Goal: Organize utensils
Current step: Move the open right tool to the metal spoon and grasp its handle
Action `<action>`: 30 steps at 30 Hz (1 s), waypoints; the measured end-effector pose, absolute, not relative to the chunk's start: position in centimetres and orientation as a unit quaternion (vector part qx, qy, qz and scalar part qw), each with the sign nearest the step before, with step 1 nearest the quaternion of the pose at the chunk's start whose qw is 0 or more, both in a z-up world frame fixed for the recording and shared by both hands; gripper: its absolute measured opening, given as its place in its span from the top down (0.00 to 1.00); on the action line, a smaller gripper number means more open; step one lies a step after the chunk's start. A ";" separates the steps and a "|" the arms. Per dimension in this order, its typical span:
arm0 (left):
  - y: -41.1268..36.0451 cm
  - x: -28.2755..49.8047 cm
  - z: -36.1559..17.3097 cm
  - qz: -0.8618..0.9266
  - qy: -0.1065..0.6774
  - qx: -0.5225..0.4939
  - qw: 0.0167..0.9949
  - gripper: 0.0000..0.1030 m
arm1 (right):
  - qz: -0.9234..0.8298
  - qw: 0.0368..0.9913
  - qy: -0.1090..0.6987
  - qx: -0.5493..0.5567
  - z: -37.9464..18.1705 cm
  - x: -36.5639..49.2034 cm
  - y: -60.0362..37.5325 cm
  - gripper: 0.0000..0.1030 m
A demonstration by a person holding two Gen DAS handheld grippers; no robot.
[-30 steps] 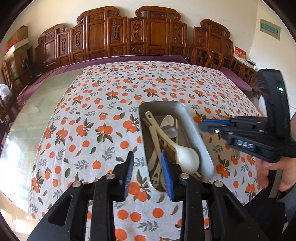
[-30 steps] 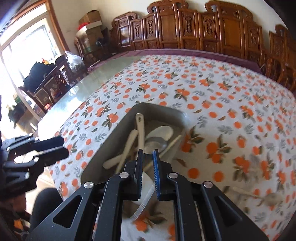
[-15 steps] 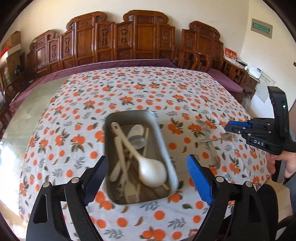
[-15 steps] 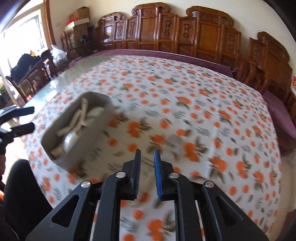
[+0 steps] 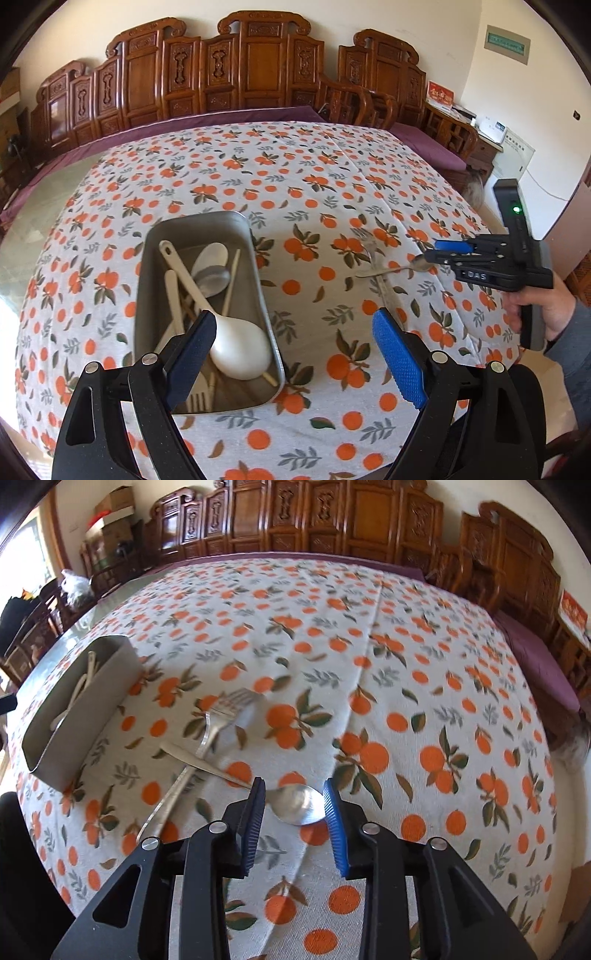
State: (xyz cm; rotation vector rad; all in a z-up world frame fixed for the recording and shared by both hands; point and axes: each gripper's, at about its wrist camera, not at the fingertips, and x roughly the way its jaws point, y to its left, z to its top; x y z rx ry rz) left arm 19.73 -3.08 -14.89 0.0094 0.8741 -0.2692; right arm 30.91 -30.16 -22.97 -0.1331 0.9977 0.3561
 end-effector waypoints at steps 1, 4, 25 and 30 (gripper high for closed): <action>-3.2 19.7 -15.0 -0.131 0.423 0.006 0.897 0.20 | 0.168 0.860 0.478 -0.059 -23.2 31.1 -30.3 0.66; -3.8 19.6 -15.2 -0.135 0.426 0.013 0.895 0.20 | 0.168 0.855 0.489 -0.039 -24.0 31.6 -30.9 0.66; -6.5 19.8 -15.8 -0.145 0.432 0.035 0.890 0.20 | 0.198 0.850 0.484 0.061 -22.0 28.1 -33.7 0.98; -7.8 20.6 -16.4 -0.150 0.438 0.039 0.885 0.20 | 0.180 0.869 0.456 0.065 -20.2 26.7 -35.4 0.98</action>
